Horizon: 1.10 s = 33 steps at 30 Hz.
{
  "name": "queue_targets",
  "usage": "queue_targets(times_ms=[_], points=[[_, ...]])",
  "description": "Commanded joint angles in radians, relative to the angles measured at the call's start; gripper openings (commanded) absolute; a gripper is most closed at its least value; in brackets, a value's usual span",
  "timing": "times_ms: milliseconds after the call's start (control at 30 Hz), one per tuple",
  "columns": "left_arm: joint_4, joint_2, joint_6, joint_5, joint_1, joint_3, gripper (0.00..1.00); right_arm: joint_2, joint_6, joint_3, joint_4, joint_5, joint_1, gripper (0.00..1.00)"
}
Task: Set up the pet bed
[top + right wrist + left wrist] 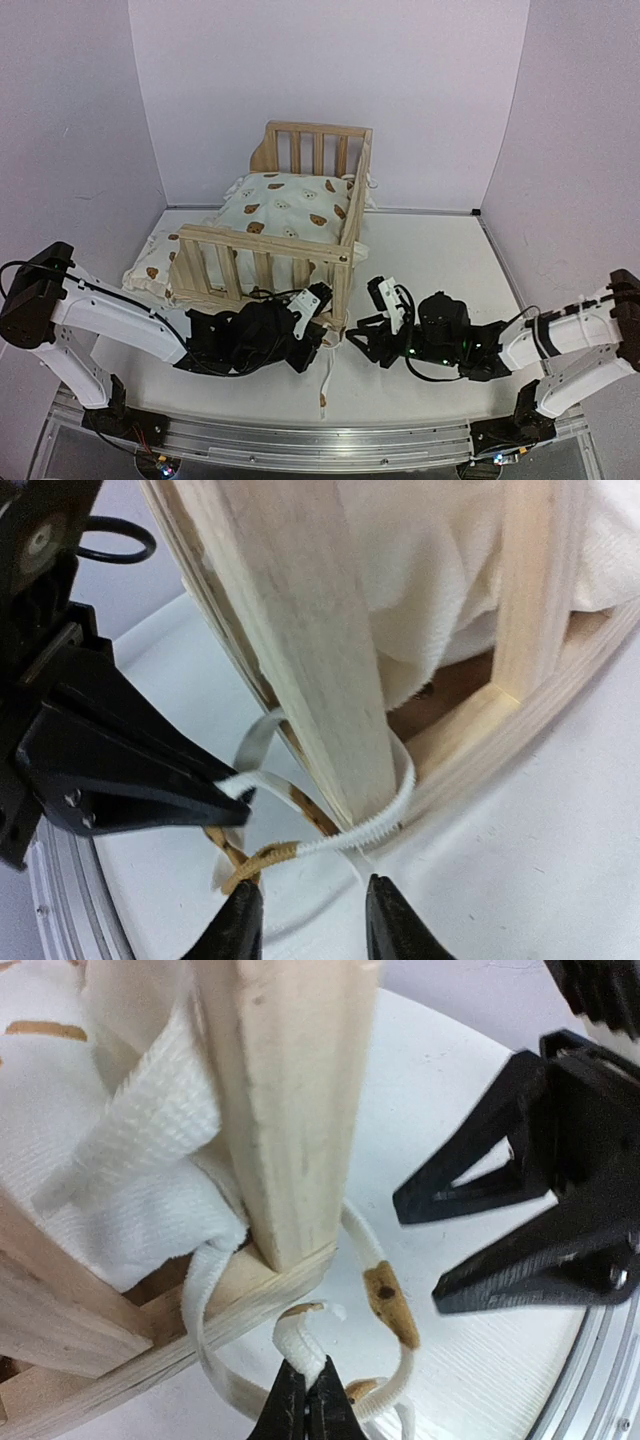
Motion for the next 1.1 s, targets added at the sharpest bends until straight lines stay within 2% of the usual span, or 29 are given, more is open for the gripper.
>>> queue_targets(times_ms=[0, 133, 267, 367, 533, 600, 767, 867, 1067], points=[[0.248, -0.069, 0.18, -0.023, -0.028, -0.068, 0.0, -0.205, 0.051, -0.019, -0.277, -0.007, -0.036, 0.44], [0.311, -0.045, 0.272, 0.008, -0.032, -0.074, 0.0, -0.345, -0.096, 0.011, -0.341, -0.246, -0.092, 0.53], [0.332, -0.043, 0.329, 0.009, -0.033, -0.067, 0.0, -0.31, -0.267, 0.107, -0.41, -0.313, -0.111, 0.53], [0.331, -0.069, 0.289, -0.017, -0.032, -0.068, 0.0, -0.272, -0.283, 0.146, -0.397, -0.398, -0.126, 0.55], [0.331, -0.089, 0.095, -0.013, -0.032, -0.083, 0.0, -0.183, -0.261, 0.18, -0.381, -0.48, -0.125, 0.56], [0.33, -0.085, 0.019, -0.031, -0.032, -0.084, 0.0, -0.187, -0.182, 0.16, -0.37, -0.45, -0.123, 0.56], [0.328, -0.092, -0.118, -0.065, -0.033, -0.103, 0.0, -0.227, 0.054, 0.08, -0.35, -0.188, -0.004, 0.64], [0.33, -0.093, -0.138, -0.073, -0.032, -0.108, 0.0, -0.181, 0.142, 0.024, -0.228, -0.077, 0.05, 0.75], [0.331, -0.102, -0.157, -0.076, -0.033, -0.111, 0.0, -0.013, 0.217, -0.003, 0.042, 0.091, 0.092, 0.75]])
